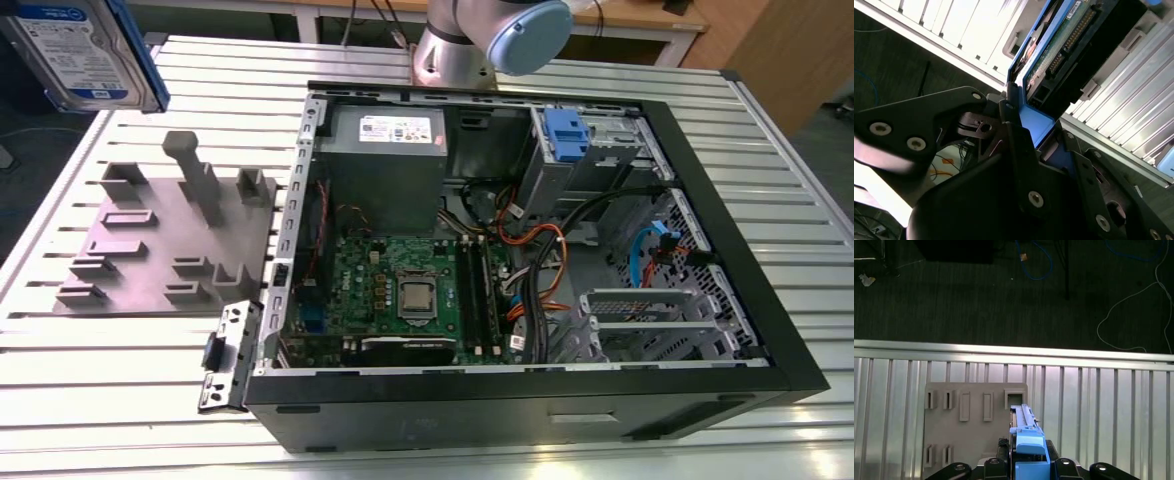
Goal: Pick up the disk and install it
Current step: 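Pick up the disk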
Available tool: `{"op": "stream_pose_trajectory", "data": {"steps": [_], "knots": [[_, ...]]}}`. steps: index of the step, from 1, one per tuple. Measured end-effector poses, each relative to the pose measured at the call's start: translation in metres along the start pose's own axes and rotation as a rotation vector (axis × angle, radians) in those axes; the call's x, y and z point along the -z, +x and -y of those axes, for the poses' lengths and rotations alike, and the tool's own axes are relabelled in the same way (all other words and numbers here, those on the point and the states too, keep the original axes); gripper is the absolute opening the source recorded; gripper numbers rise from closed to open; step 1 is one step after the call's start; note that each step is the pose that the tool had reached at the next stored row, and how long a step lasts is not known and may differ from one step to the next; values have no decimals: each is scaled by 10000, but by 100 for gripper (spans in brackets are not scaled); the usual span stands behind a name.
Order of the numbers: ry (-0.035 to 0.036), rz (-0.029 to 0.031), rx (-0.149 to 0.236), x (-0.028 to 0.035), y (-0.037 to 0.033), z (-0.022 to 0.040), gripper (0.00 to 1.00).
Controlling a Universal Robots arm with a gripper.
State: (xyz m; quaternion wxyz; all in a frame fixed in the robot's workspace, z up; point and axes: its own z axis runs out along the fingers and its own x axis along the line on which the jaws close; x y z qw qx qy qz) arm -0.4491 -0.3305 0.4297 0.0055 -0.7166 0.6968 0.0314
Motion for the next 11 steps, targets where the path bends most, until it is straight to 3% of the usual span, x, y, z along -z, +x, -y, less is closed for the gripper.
{"op": "stream_pose_trajectory", "data": {"steps": [11], "knots": [[0, 0, 0, 39, -2, -1, 37]]}}
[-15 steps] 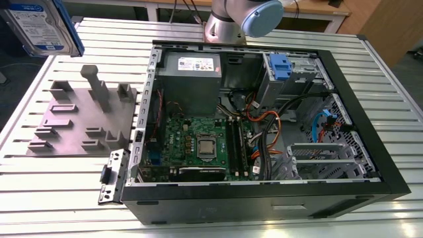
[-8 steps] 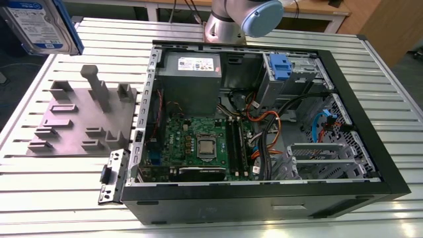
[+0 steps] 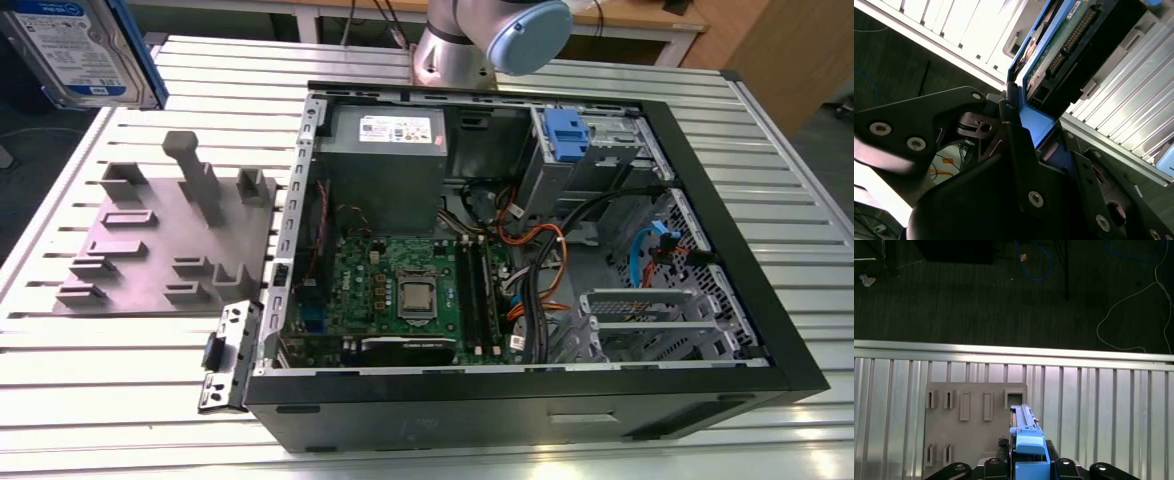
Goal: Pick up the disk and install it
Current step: 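Pick up the disk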
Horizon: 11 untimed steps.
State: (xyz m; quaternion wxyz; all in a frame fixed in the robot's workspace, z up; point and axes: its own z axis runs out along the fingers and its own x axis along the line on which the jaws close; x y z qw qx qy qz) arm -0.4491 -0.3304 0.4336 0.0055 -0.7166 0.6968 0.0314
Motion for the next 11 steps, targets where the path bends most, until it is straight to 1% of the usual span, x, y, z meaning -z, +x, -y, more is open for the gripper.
{"op": "stream_pose_trajectory", "data": {"steps": [11], "knots": [[0, 0, 0, 43, -2, -2, 37]]}}
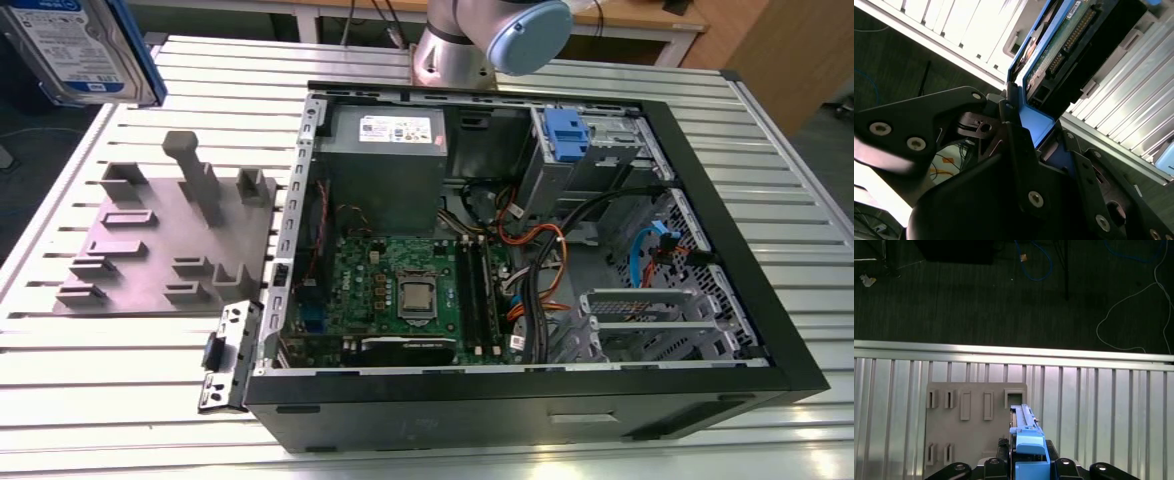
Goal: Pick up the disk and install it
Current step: 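Pick up the disk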
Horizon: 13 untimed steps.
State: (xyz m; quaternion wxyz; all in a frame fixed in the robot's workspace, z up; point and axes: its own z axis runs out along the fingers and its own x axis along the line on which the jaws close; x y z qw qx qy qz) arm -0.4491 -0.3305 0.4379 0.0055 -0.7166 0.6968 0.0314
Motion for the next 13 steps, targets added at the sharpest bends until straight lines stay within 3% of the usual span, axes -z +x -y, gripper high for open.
{"op": "stream_pose_trajectory", "data": {"steps": [13], "knots": [[-1, 0, 0, 36, -2, -1, 37]]}}
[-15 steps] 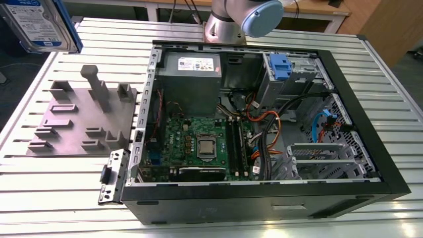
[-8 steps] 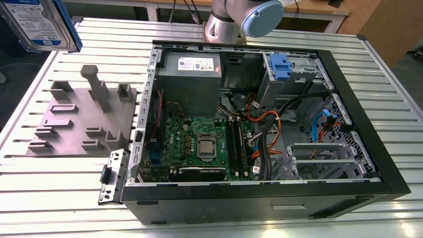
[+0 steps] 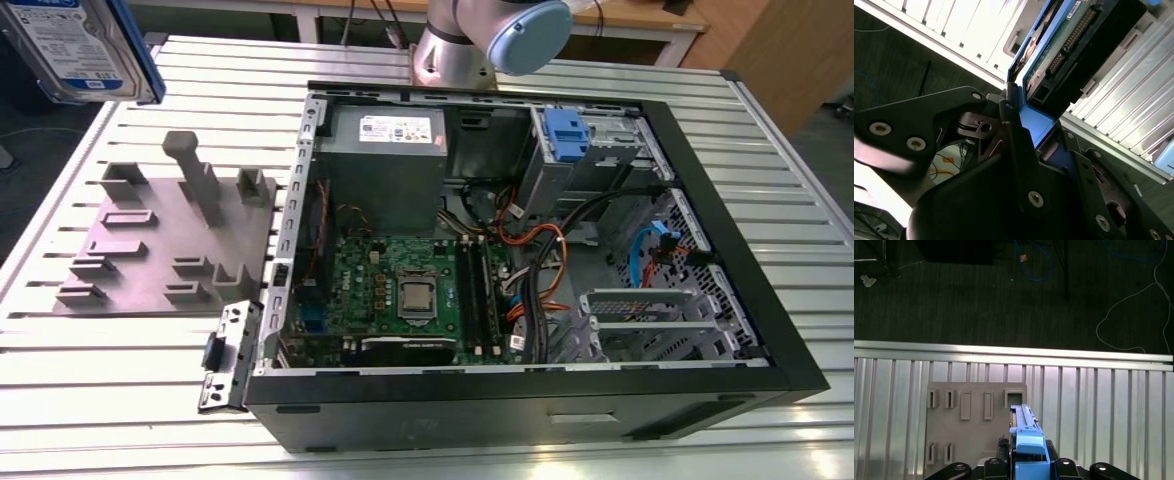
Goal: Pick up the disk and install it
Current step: 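Pick up the disk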
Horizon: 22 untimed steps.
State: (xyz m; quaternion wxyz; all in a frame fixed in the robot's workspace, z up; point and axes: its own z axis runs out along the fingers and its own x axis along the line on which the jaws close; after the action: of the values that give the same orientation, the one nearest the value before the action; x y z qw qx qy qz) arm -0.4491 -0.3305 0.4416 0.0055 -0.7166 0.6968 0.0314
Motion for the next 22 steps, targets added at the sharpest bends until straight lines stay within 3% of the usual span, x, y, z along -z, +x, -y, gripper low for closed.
{"op": "stream_pose_trajectory", "data": {"steps": [22], "knots": [[1, 0, 0, 126, -7, -5, 37]]}}
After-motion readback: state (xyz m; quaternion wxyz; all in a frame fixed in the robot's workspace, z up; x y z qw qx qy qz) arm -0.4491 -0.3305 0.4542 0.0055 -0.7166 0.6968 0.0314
